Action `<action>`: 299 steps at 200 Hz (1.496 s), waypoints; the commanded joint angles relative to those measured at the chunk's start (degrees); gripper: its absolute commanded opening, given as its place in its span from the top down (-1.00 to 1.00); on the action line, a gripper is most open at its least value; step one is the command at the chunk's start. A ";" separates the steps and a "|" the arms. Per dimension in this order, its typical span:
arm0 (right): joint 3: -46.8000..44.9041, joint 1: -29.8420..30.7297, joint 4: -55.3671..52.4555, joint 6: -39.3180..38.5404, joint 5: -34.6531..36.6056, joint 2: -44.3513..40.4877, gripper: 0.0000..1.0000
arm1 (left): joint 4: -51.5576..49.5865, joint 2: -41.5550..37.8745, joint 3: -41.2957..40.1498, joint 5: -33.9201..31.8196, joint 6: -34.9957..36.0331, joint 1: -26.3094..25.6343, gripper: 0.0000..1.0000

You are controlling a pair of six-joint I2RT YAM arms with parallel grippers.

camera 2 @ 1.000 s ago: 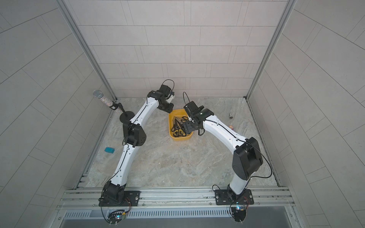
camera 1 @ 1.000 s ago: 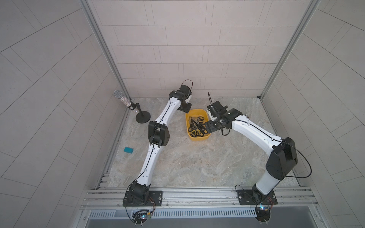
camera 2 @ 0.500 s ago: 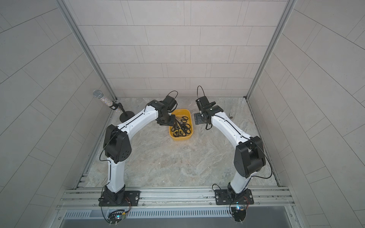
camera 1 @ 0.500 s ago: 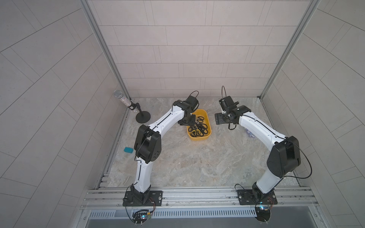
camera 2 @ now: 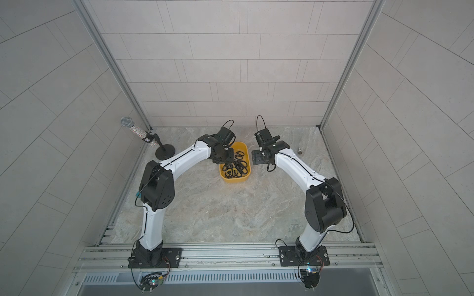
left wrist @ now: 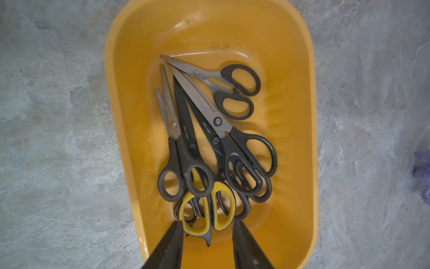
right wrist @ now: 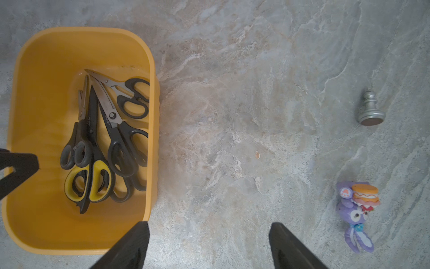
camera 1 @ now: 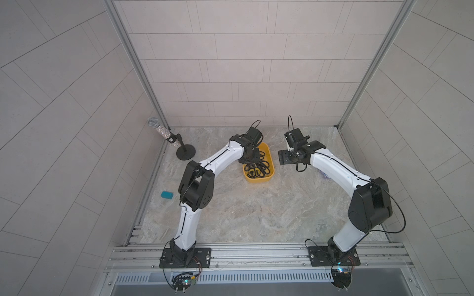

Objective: Take the scissors out of the storage box
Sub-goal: Pick up the scissors from the storage box.

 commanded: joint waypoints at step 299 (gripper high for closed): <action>-2.09 -1.88 0.13 -0.38 -1.07 -2.83 -0.71 | -1.13 10.49 1.58 -2.02 -10.96 0.74 0.33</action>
